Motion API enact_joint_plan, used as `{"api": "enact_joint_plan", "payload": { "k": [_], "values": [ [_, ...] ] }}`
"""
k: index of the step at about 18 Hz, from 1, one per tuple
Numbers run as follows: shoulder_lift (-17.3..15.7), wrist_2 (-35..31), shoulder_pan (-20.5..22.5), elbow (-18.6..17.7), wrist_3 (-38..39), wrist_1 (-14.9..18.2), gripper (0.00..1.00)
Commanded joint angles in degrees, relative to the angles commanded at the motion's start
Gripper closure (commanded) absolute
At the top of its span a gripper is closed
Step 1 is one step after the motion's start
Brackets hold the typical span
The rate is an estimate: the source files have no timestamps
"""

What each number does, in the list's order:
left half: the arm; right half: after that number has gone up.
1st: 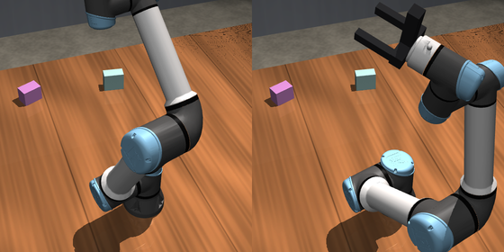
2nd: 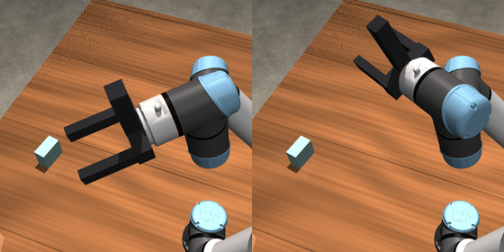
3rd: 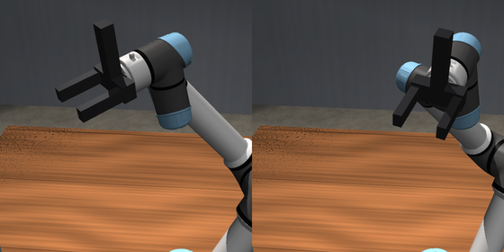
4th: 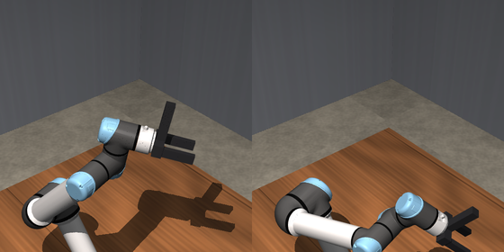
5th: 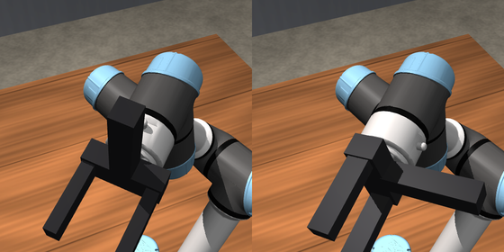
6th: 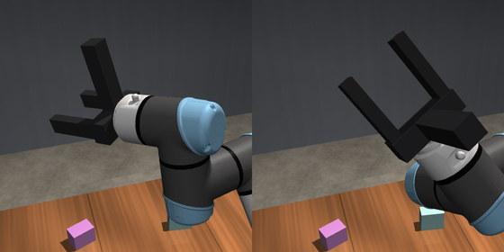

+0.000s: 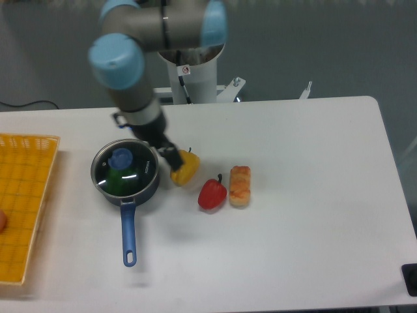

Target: Close the pot lid

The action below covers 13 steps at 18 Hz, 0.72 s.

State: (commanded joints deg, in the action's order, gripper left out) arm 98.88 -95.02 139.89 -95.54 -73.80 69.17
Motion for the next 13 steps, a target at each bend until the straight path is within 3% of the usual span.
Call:
{"api": "enact_joint_plan", "payload": {
  "k": [5,8,13],
  "values": [
    [2.45,2.21,11.00,2.54,-16.86,-0.18,0.00],
    [5.88,2.21,14.08,5.62,-25.76,-0.53,0.00],
    [11.41,3.52,18.83,7.64,-37.00,-1.92,0.00]
  ]
}}
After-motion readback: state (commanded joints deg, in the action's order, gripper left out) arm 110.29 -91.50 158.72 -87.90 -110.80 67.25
